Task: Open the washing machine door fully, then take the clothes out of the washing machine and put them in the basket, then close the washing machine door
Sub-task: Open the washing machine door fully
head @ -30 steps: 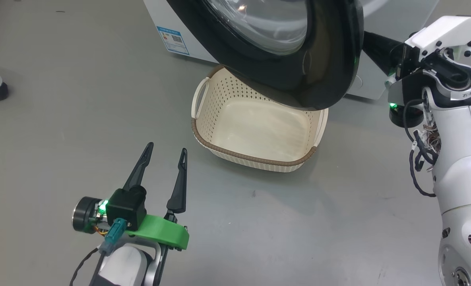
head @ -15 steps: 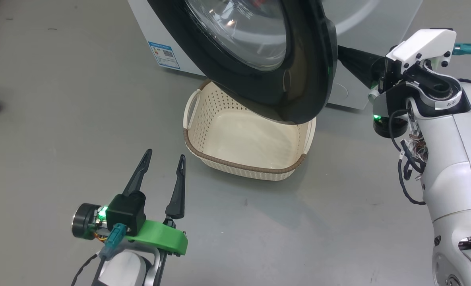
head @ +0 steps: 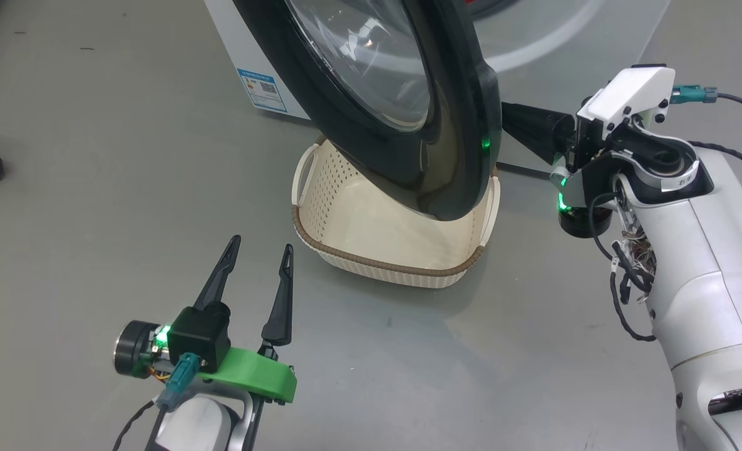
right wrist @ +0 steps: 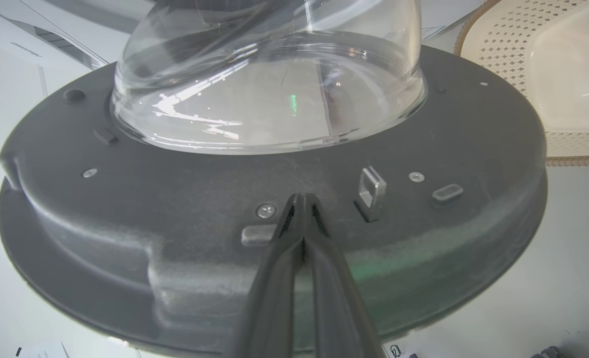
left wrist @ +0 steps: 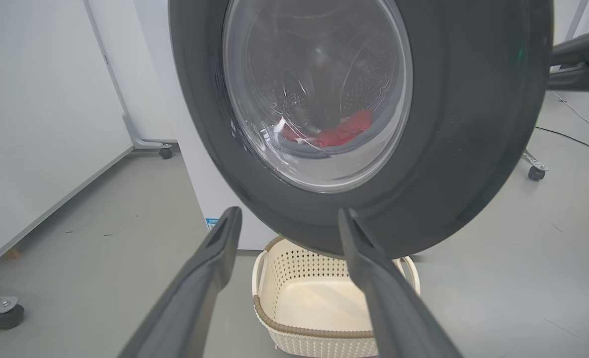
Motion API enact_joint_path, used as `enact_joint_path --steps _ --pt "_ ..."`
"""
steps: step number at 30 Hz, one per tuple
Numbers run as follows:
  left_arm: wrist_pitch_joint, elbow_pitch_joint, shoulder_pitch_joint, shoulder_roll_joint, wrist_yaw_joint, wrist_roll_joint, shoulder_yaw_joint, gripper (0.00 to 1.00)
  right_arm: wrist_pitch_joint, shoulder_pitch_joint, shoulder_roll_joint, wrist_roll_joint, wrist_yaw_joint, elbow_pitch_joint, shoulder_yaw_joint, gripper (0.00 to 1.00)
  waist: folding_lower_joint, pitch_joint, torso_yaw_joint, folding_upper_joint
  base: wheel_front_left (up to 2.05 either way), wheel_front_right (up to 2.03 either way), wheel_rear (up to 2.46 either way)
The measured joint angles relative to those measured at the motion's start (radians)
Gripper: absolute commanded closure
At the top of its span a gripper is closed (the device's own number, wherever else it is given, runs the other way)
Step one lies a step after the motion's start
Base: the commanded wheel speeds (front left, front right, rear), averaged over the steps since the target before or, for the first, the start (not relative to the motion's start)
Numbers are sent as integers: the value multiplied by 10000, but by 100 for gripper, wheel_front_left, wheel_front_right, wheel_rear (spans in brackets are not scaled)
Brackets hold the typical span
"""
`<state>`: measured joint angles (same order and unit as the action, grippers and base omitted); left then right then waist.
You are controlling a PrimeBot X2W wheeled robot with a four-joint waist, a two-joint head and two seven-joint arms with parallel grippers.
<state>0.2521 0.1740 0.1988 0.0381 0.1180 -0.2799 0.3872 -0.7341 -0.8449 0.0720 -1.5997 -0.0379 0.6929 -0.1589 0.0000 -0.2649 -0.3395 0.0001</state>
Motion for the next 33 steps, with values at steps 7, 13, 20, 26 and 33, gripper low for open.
enact_joint_path --steps 7,13,20,26,33 --pt "0 2 -48 0 0 -2 4 0 -90 269 19 -610 -13 -278 -788 100 0 99 -58 0 0 0 0" --pt "0 0 -101 0 2 -2 2 0 -94 422 19 -901 -15 -708 -1624 100 0 170 -102 0 0 0 0" --pt "0 0 -170 0 2 -2 0 0 -94 787 -4 -1457 -90 -1250 -2614 100 0 203 -155 0 0 0 0" --pt "0 -10 -196 0 2 -2 0 0 63 967 -4 -1730 -182 -1578 -3133 100 0 218 -188 0 0 0 0" --pt "0 -69 -256 0 2 -2 -10 0 297 1054 6 -2038 -267 -1998 -3735 100 0 209 -222 0 0 0 0"
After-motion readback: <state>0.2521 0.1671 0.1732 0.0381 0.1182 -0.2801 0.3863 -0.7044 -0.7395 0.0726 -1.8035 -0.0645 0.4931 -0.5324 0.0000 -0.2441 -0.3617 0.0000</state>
